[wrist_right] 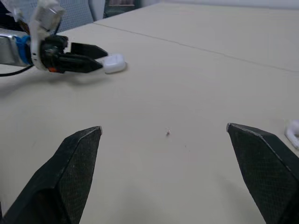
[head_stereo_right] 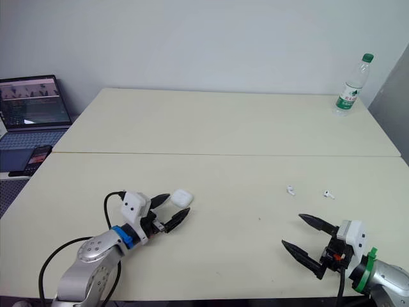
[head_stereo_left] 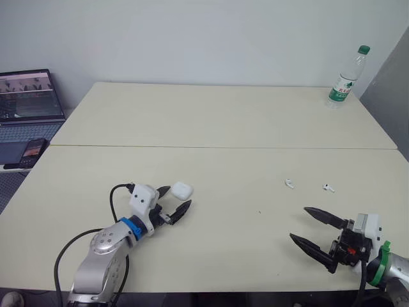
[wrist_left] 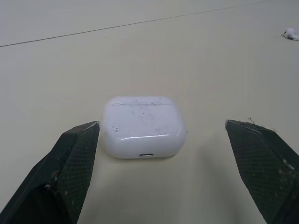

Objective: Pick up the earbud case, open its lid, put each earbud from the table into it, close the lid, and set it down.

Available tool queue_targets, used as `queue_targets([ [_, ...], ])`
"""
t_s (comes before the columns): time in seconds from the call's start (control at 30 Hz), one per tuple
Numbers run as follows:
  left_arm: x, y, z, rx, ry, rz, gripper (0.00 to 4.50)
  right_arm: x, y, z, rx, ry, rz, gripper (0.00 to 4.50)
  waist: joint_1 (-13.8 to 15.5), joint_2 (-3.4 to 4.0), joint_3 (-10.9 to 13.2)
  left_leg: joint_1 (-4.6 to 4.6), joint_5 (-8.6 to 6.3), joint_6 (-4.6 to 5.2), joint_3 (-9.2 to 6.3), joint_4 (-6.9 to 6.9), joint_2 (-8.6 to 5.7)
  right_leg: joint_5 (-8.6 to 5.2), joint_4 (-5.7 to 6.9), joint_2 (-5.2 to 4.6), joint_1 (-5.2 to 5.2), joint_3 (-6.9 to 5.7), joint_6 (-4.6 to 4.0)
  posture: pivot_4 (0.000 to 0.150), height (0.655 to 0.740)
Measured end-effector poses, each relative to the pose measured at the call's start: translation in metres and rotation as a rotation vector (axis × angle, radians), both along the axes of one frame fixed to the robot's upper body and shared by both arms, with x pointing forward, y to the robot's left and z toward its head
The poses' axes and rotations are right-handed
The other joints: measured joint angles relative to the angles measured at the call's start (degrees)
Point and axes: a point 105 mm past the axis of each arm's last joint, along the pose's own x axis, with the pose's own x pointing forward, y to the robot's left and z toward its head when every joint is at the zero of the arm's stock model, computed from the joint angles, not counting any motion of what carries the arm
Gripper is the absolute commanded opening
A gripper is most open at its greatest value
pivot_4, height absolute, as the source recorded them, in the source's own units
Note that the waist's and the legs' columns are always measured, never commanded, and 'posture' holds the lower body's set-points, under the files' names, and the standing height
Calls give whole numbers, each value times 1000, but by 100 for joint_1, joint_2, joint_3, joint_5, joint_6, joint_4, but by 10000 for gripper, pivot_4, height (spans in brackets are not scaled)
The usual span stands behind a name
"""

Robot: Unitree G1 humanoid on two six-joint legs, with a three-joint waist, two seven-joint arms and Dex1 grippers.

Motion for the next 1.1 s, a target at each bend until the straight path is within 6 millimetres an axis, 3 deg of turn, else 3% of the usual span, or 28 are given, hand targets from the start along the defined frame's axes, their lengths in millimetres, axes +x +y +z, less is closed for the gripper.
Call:
queue_targets([
  [0.37, 9, 0, -12, 81, 8, 60, 45000, 0, 4, 3, 5, -13, 2, 44803, -1, 2, -2, 3, 0, 0, -1, 0, 0, 1, 0, -1, 4, 0, 1, 1500, 7400],
  [0.47, 9, 1, -12, 85, 7, 68, 39727, 0, 4, 3, 5, -16, 3, 45000, 0, 2, -2, 4, 0, 0, 0, 0, 0, 1, 0, -1, 4, 0, 1, 1500, 7400],
  [0.6, 10, 5, -11, 93, 4, 84, 27335, 0, 2, 1, 7, -18, -5, 45000, 0, 2, -2, 3, 0, 0, 0, 0, 0, 1, 0, -1, 4, 0, 1, 1500, 7400],
  [0.87, 7, 3, -11, 92, -1, 64, 27085, 7, -3, -1, 20, 3, -62, 45000, -1, 2, -2, 3, 0, 0, 0, 0, 0, 1, 0, -1, 4, 0, 0, 1500, 7400],
  [1.0, 5, -12, -7, 58, -9, -22, 27085, 23, 2, 10, 95, 53, -128, 45000, -1, 1, -1, 1, 0, 0, -1, 0, 0, 1, 0, -1, 3, 0, 0, 1500, 7400],
  [1.1, 11, -31, 9, -13, -58, -98, 27085, 37, 12, 26, 165, 80, -155, 45000, -1, 0, -1, -2, 0, 0, -3, 1, -2, 2, 0, -1, 3, -1, 1, 1500, 7400],
])
